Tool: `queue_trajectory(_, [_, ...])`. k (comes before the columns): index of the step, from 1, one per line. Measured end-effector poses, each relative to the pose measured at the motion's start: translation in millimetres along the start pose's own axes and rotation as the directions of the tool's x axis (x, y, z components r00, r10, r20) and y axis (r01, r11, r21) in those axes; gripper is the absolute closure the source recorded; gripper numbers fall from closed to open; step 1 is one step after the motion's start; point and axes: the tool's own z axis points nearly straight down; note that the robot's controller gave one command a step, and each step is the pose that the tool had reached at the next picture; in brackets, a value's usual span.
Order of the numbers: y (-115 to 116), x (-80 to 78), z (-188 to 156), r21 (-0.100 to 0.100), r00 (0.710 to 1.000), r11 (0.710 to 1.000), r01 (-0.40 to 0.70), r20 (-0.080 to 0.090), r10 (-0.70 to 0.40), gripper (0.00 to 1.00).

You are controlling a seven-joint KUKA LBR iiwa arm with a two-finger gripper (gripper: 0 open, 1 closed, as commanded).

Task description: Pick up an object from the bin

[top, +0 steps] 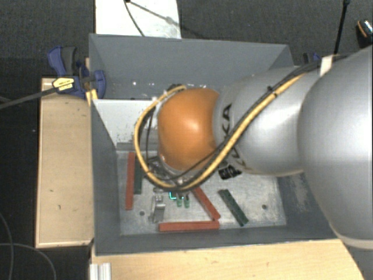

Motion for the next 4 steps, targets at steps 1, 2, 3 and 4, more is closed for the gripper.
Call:
queue_trajectory(1, [-8.1,-85.8,88.0,-0.001,1.0,1.0,0.002,0.01,-0.002,0.0])
queue_trajectory(2, [29.1,-71.7,83.6,-0.003,0.997,0.997,0.076,0.012,-0.075,0.0])
queue_trajectory(3, [28.1,-69.7,84.6,-0.002,0.998,0.998,0.069,0.0,-0.069,1.0])
queue_trajectory(4, [18.4,-77.3,-14.4,-0.004,0.999,0.999,0.039,0.016,-0.039,1.0])
